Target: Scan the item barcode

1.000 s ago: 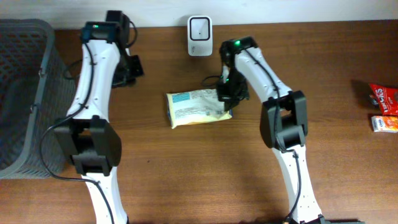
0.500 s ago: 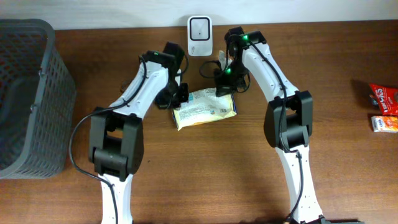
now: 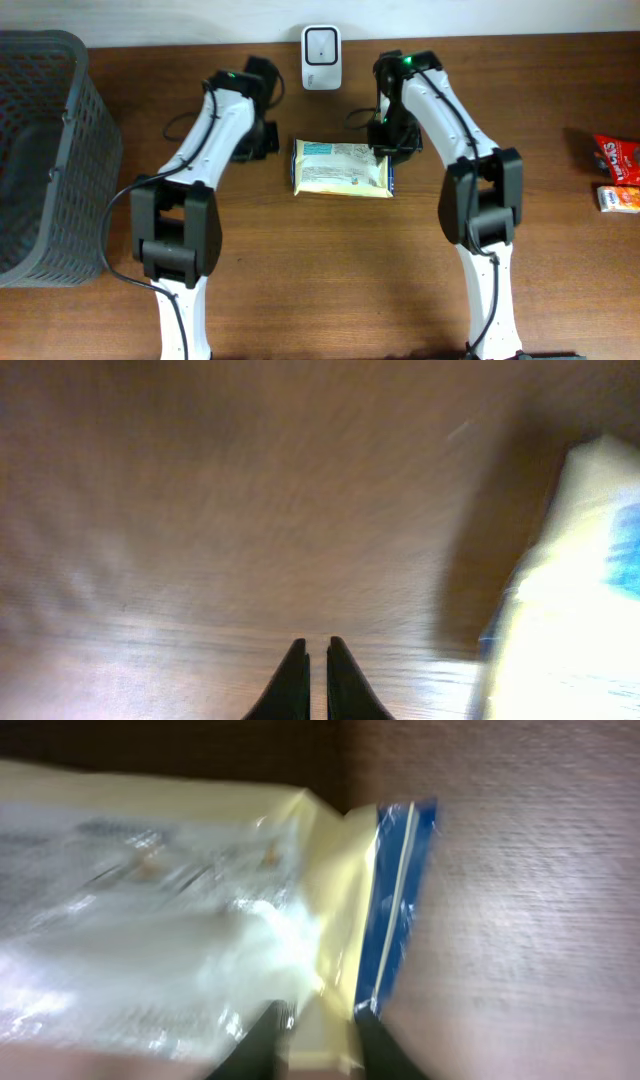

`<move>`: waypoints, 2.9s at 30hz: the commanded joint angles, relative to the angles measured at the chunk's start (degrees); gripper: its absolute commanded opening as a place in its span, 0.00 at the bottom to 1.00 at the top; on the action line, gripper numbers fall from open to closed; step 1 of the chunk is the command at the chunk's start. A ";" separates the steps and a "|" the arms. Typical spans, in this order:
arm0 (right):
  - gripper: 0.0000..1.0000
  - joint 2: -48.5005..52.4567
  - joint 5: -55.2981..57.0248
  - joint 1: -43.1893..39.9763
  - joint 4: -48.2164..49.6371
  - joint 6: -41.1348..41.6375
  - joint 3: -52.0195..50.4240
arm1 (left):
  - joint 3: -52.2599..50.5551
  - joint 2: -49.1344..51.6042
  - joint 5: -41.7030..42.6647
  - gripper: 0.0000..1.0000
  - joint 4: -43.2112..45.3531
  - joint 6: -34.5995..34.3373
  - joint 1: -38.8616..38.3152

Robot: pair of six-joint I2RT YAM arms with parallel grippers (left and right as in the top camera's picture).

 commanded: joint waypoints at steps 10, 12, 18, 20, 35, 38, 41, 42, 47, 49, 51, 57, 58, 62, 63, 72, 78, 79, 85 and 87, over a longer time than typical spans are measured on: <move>0.04 -6.88 -10.82 2.71 3.28 -5.77 -5.27 | 0.22 4.22 30.60 0.00 0.92 10.69 0.74; 0.04 -6.88 -14.23 2.89 8.00 -5.75 -10.49 | 0.39 3.69 31.45 0.00 0.87 14.29 0.76; 0.04 -6.88 -18.97 2.89 16.90 -5.51 -18.08 | 0.37 3.19 40.02 0.00 1.42 24.06 0.59; 0.04 -6.88 -18.95 2.89 18.71 -4.66 -19.82 | 0.02 3.26 40.04 0.00 1.51 24.06 0.24; 0.05 -7.02 0.50 1.60 8.02 -4.70 -12.72 | -3.93 2.75 17.25 0.00 4.33 16.06 -1.11; 0.38 -7.02 2.60 1.57 2.10 -4.72 -7.34 | 2.86 2.75 17.27 0.00 -0.20 16.02 -1.03; 0.33 -6.88 2.34 1.77 2.25 -4.72 -9.05 | 4.83 2.75 17.31 0.00 -0.57 14.12 -1.03; 0.26 -6.88 1.77 2.01 3.52 -4.70 -10.58 | 4.66 2.75 17.29 0.00 -0.61 14.14 -1.03; 0.18 -6.88 8.17 1.33 11.69 0.04 -19.43 | 4.57 2.75 17.16 0.00 -1.36 14.16 -1.03; 0.19 -7.08 10.49 0.20 10.75 1.38 -19.10 | 4.57 2.75 16.83 0.00 -1.49 14.16 -1.03; 0.31 -7.13 10.54 -1.20 7.26 1.36 -15.74 | 4.57 2.75 16.83 0.00 -1.46 14.16 -1.03; 0.99 -7.13 10.51 -4.20 -1.38 1.33 -2.60 | 4.57 2.78 16.92 0.59 2.47 14.14 -1.03; 0.99 -7.10 10.51 -4.39 -0.98 1.33 -2.60 | 4.57 2.99 17.14 0.80 3.85 14.14 -1.03; 0.98 -7.06 10.51 -4.37 -1.01 1.36 -2.60 | 4.57 3.43 20.70 0.99 6.49 14.16 -1.03; 0.99 -7.06 10.51 -4.37 -1.01 1.33 -2.60 | 4.55 3.58 22.16 0.98 6.75 14.19 -1.03; 0.99 -7.02 18.88 -4.70 0.50 -1.25 -2.60 | 4.55 8.90 23.58 0.50 6.93 14.21 -1.36; 0.98 -7.02 18.86 -4.70 0.52 -1.22 -2.60 | 4.35 9.92 23.32 0.44 7.04 14.62 -3.45; 0.98 -7.02 18.88 -4.70 0.52 -1.22 -2.60 | 4.35 10.73 23.32 0.41 7.02 14.60 -3.82; 0.98 -7.02 18.88 -4.70 0.50 -1.22 -2.60 | 4.46 13.46 23.32 0.05 6.97 14.62 -4.02; 0.99 -7.02 18.88 -4.70 0.50 -1.22 -2.60 | 4.59 13.46 22.95 0.00 6.95 14.62 -3.96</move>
